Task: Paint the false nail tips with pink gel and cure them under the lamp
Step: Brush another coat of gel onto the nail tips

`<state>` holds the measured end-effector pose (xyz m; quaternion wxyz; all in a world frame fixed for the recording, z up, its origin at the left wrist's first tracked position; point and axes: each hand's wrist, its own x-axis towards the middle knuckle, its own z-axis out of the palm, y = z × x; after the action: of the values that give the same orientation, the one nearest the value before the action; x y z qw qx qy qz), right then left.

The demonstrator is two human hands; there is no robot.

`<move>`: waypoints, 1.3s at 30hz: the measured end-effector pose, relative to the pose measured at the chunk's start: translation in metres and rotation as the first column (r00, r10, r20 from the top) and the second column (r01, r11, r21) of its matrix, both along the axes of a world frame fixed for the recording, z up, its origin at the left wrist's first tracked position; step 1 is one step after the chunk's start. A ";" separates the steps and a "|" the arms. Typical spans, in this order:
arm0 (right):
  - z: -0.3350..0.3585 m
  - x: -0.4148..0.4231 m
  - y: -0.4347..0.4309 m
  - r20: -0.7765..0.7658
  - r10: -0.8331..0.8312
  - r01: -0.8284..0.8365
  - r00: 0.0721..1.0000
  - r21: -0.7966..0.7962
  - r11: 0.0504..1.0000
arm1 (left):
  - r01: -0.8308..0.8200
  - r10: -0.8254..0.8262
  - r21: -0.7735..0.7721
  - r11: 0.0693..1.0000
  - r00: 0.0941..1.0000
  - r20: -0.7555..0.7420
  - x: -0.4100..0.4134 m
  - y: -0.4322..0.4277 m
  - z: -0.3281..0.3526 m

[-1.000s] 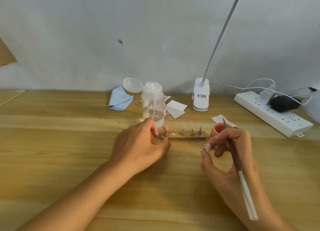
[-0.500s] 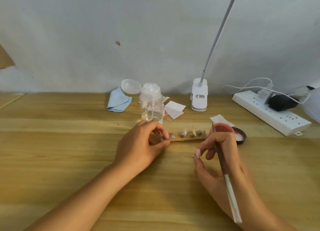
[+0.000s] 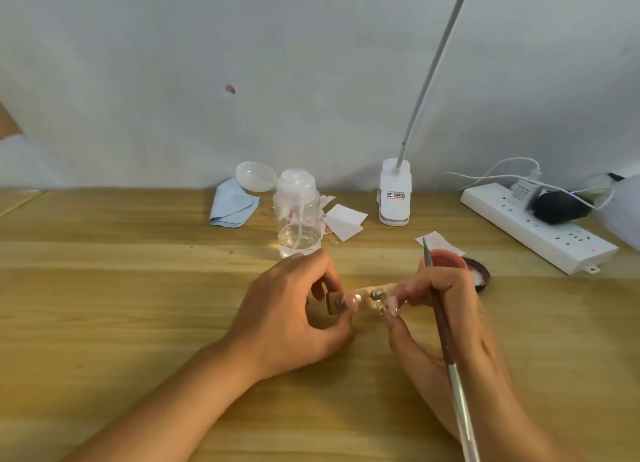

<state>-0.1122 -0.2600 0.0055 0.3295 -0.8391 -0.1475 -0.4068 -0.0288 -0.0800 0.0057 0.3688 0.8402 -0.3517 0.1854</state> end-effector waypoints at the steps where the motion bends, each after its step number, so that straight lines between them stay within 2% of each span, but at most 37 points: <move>1: 0.000 0.001 0.000 0.004 0.005 -0.005 1.000 -0.011 1.000 | 0.017 -0.018 0.008 1.000 1.000 0.004 -0.002 0.000 0.001; 9: -0.001 -0.001 0.001 -0.089 0.004 -0.013 0.996 -0.102 0.995 | 0.088 -0.105 0.248 0.965 0.993 0.055 -0.012 -0.002 0.006; 18: 0.003 -0.002 0.004 -0.132 -0.002 -0.021 0.991 -0.167 0.986 | 0.064 -0.091 0.286 0.956 0.992 0.082 -0.011 -0.002 0.005; 23: 0.001 -0.002 0.002 -0.148 0.013 -0.034 0.989 -0.139 0.990 | 0.053 -0.059 0.268 0.962 0.998 0.016 -0.010 -0.002 0.003; 31: 0.012 -0.014 0.008 -0.086 0.073 -0.051 0.994 0.233 0.971 | 0.053 -0.037 0.125 0.991 0.991 -0.127 0.007 0.001 -0.003; 34: 0.012 -0.010 0.019 -0.094 0.189 -0.114 0.978 0.516 0.849 | 0.052 -0.035 0.068 0.996 0.971 -0.235 0.014 0.002 -0.005; 39: 0.013 -0.013 0.018 -0.208 0.364 -0.120 0.908 0.703 0.701 | 0.064 -0.052 0.025 0.998 0.938 -0.343 0.018 0.001 -0.006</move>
<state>-0.1256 -0.2417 0.0182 0.6826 -0.6898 -0.0427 -0.2373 -0.0110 -0.0788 0.0002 0.4146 0.8553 -0.3101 0.0196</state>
